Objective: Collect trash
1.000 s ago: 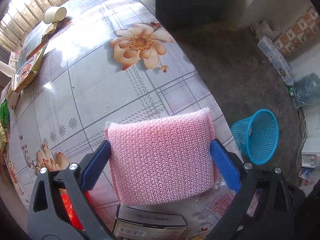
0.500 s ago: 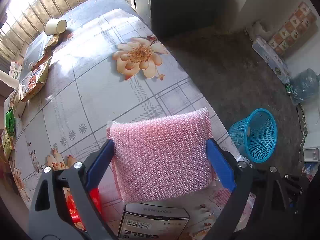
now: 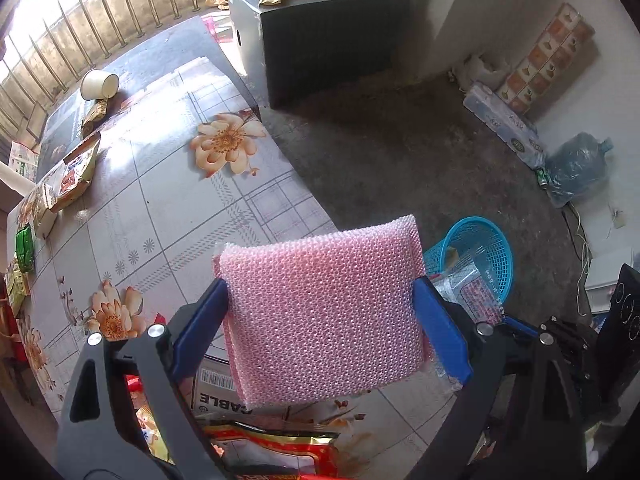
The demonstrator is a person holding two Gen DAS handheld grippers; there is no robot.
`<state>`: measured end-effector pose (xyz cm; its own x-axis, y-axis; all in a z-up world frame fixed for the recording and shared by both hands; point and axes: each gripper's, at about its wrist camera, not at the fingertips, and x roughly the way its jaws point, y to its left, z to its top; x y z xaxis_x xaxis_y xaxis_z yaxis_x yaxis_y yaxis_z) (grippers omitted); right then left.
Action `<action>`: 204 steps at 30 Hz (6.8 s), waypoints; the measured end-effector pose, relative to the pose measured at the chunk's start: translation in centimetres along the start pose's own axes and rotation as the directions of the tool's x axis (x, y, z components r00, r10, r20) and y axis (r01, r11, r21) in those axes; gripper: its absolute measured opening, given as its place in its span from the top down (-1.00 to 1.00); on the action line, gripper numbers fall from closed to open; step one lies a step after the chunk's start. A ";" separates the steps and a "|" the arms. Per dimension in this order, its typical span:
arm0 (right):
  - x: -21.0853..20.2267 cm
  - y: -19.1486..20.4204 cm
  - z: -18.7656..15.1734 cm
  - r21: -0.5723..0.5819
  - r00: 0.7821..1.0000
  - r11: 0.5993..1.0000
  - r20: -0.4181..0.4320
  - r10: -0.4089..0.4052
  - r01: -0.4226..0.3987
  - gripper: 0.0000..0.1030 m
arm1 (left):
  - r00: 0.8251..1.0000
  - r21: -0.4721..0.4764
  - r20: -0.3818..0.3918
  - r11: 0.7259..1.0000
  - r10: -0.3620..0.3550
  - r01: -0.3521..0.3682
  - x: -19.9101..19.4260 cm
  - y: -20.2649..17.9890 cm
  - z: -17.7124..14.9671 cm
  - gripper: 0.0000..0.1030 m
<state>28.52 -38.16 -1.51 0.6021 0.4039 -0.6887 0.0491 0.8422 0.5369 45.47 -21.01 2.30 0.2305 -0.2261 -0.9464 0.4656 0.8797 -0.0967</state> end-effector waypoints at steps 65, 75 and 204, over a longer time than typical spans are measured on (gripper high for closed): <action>-6.1 -33.5 -15.9 0.617 0.966 0.775 0.092 -0.243 0.136 0.90 | 0.942 0.128 -0.100 0.935 -0.320 0.331 11.1 -32.6 -2.8 -0.80; -3.6 -32.9 -24.8 0.634 0.974 0.746 -0.051 -0.222 0.203 0.29 | 0.946 0.268 0.151 0.933 -0.286 0.239 -0.6 -29.8 -9.9 -0.80; 6.0 -32.1 -7.8 0.541 0.930 0.789 0.033 -0.365 0.291 -0.01 | 0.854 -0.349 0.517 0.897 -0.057 0.271 -20.3 8.2 -30.0 -0.80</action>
<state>24.34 -60.01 -26.70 0.5685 0.0566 -0.8208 0.6447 0.5891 0.4872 19.05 3.35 11.44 0.6121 -0.4593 -0.6437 0.1818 0.8740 -0.4507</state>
